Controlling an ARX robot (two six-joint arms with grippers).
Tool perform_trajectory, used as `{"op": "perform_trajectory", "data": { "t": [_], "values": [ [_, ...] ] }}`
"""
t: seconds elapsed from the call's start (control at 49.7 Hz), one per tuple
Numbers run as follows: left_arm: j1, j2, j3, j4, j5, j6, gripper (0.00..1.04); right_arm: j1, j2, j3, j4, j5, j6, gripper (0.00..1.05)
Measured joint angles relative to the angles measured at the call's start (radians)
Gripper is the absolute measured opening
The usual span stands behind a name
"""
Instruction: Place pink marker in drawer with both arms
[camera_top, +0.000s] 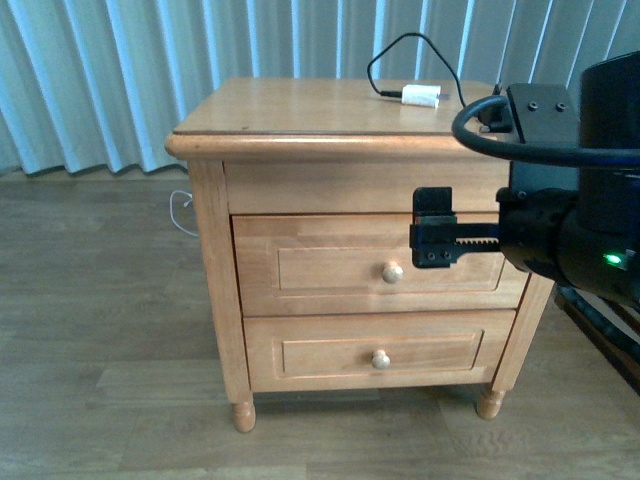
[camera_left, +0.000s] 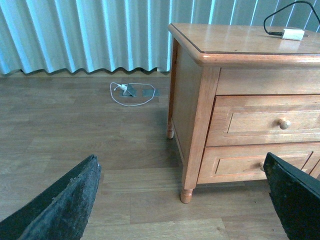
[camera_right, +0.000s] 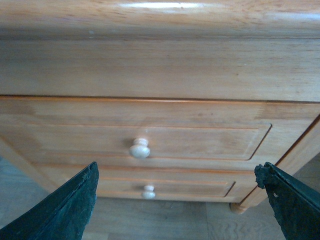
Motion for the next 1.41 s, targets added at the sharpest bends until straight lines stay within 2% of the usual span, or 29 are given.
{"op": "perform_trajectory", "data": {
  "t": [0.181, 0.503, 0.805, 0.825, 0.905, 0.966, 1.046, 1.126, 1.227, 1.307, 1.408],
  "values": [
    [0.0, 0.0, 0.0, 0.0, 0.0, 0.0, 0.99, 0.008, -0.299, -0.176, -0.12, -0.019, 0.008, 0.96],
    [0.0, 0.0, 0.0, 0.0, 0.0, 0.0, 0.99, 0.076, -0.868, -0.411, -0.477, -0.059, 0.042, 0.96],
    [0.0, 0.0, 0.0, 0.0, 0.0, 0.0, 0.99, 0.08, -0.935, -0.426, -0.488, -0.051, 0.057, 0.96],
    [0.0, 0.0, 0.0, 0.0, 0.0, 0.0, 0.99, 0.086, -0.93, -0.434, -0.464, -0.022, 0.049, 0.95],
    [0.0, 0.0, 0.0, 0.0, 0.0, 0.0, 0.99, 0.09, -0.935, -0.532, -0.208, 0.162, -0.016, 0.81],
    [0.0, 0.0, 0.0, 0.0, 0.0, 0.0, 0.99, 0.068, -0.96, -0.585, -0.109, 0.187, -0.038, 0.72],
    [0.0, 0.0, 0.0, 0.0, 0.0, 0.0, 0.99, 0.011, -1.034, -0.644, -0.08, 0.156, -0.058, 0.55],
    [0.0, 0.0, 0.0, 0.0, 0.0, 0.0, 0.99, -0.043, -1.104, -0.698, -0.101, 0.094, -0.069, 0.33],
    [0.0, 0.0, 0.0, 0.0, 0.0, 0.0, 0.99, -0.092, -1.174, -0.738, -0.131, 0.05, -0.072, 0.12],
    [0.0, 0.0, 0.0, 0.0, 0.0, 0.0, 0.99, -0.116, -1.211, -0.755, -0.148, 0.03, -0.074, 0.01],
    [0.0, 0.0, 0.0, 0.0, 0.0, 0.0, 0.99, -0.151, -1.274, -0.78, -0.188, -0.008, -0.076, 0.01]
  ]
}}
